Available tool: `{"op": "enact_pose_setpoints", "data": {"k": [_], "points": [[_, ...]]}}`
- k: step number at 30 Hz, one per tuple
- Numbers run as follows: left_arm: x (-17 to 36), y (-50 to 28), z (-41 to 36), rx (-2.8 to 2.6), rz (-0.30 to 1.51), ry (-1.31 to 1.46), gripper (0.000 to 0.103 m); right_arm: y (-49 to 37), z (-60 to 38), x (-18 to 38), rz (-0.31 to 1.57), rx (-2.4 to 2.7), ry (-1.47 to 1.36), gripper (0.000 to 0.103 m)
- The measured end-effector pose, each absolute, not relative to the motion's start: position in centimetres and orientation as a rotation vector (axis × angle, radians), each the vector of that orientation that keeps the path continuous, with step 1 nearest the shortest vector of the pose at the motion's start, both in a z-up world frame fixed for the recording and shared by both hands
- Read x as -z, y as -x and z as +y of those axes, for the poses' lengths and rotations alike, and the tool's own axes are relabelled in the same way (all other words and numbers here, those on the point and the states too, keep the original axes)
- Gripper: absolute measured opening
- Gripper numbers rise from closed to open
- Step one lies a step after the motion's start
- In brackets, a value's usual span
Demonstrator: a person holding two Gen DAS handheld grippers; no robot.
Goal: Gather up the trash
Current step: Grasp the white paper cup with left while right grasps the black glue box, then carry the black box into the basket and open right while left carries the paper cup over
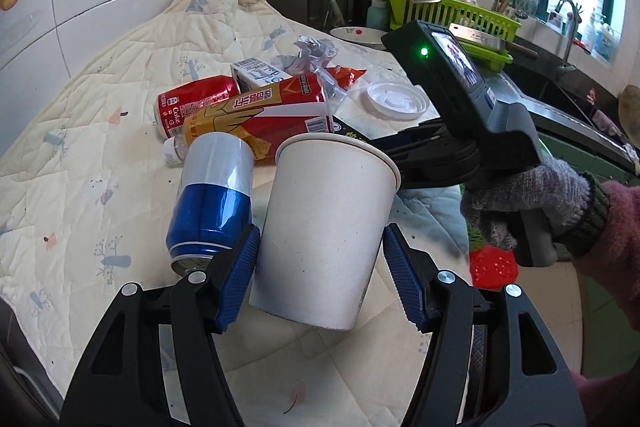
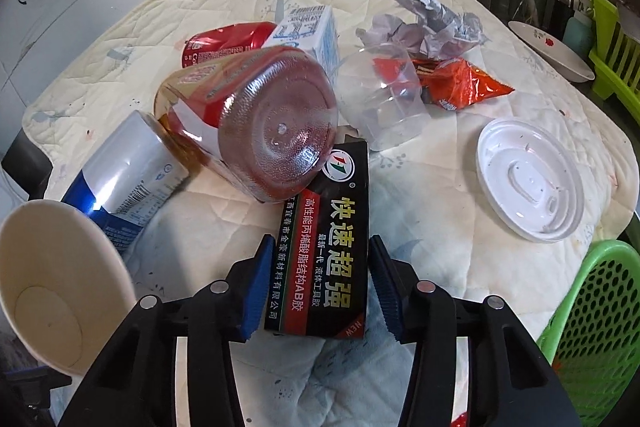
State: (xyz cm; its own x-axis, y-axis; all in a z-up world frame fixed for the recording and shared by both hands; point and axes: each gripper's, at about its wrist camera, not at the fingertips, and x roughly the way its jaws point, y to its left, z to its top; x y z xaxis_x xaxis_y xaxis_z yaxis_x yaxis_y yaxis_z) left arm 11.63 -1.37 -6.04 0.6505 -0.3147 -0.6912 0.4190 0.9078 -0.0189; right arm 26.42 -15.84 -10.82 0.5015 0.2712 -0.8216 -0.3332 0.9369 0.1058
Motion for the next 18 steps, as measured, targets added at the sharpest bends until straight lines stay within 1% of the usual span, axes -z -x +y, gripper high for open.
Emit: {"op": "enact_pose_setpoints", "data": {"k": [7,18], "points": [[6.1,-11.5,-1.6,0.424,0.756,-0.135,0.063,-25.1,-16.1,10.6,0.961,-0.359,0.096,0.043],[5.7,-11.3,-3.7,0.463,0.745,-0.147,0.063,-21.8,-20.0,9.5,0.931,-0.344,0.013,0.043]]}}
